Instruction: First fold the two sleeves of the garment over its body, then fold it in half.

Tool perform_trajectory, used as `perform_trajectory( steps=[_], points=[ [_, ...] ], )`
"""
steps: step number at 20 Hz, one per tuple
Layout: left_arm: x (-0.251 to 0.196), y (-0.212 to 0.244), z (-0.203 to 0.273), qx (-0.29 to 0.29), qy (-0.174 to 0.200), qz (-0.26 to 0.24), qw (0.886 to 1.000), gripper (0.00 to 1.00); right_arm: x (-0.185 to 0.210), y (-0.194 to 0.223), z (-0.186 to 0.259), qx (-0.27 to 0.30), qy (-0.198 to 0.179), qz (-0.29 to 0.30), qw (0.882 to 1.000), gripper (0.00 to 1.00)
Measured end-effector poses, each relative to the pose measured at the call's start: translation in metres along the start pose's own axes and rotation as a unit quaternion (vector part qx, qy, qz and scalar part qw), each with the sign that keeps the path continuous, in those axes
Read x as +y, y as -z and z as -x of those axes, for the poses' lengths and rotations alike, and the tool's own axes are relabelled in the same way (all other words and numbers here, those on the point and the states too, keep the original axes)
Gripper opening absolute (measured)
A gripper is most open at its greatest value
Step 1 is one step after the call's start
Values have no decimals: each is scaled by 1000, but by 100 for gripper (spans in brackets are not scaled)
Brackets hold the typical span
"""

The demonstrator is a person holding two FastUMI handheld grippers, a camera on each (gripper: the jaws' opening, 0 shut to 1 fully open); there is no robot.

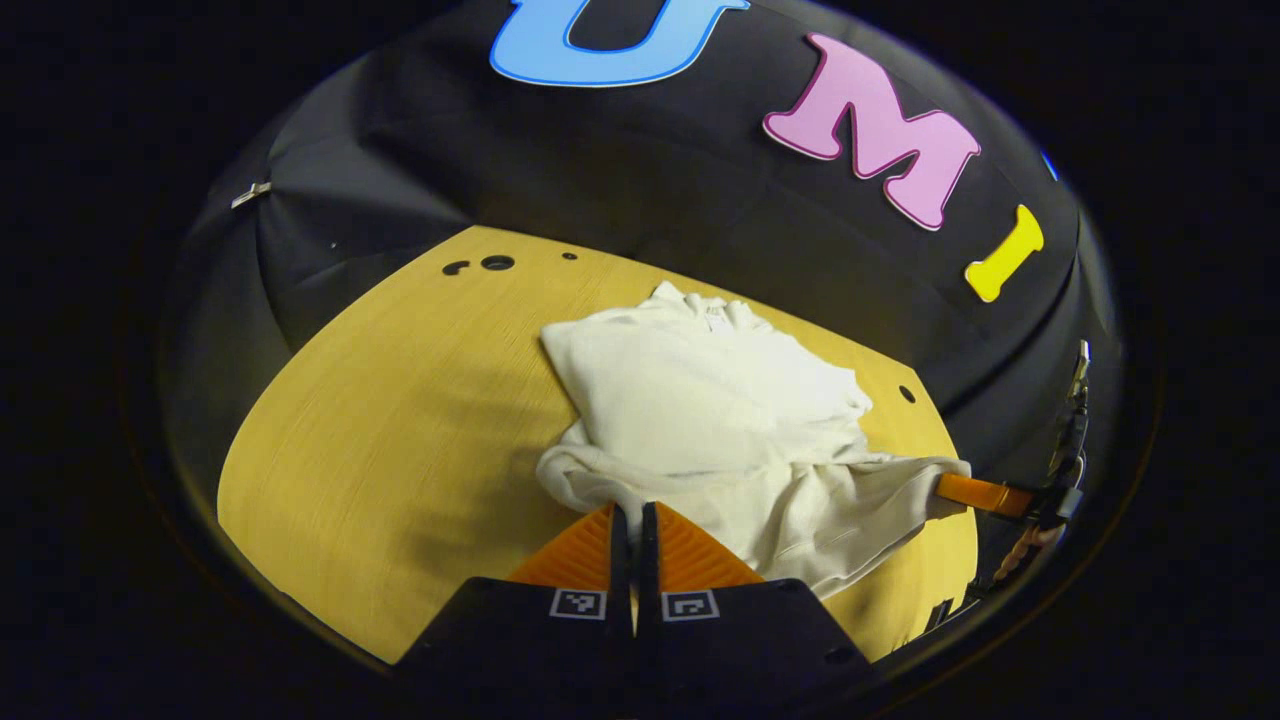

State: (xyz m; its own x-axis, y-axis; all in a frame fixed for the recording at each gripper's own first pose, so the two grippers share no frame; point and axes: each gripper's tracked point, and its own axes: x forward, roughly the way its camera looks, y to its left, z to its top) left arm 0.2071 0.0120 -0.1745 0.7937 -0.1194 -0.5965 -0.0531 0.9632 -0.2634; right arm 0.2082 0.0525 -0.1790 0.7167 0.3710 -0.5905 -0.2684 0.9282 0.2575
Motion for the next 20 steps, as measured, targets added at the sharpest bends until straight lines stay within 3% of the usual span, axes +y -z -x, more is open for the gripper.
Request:
perform_trajectory(
  steps=[5,13,20],
  points=[
    [-11,-36,-29,-16,11,11,1000,6,12,-42,-35,-21,-14,-3,1000,7],
    [-16,-142,-80,-81,19,21,996,6,27,-126,-99,-61,-26,-14,998,6],
    [2,-198,-167,-102,11,38,994,6,22,-169,-171,-80,-2,-59,995,7]
  ],
)
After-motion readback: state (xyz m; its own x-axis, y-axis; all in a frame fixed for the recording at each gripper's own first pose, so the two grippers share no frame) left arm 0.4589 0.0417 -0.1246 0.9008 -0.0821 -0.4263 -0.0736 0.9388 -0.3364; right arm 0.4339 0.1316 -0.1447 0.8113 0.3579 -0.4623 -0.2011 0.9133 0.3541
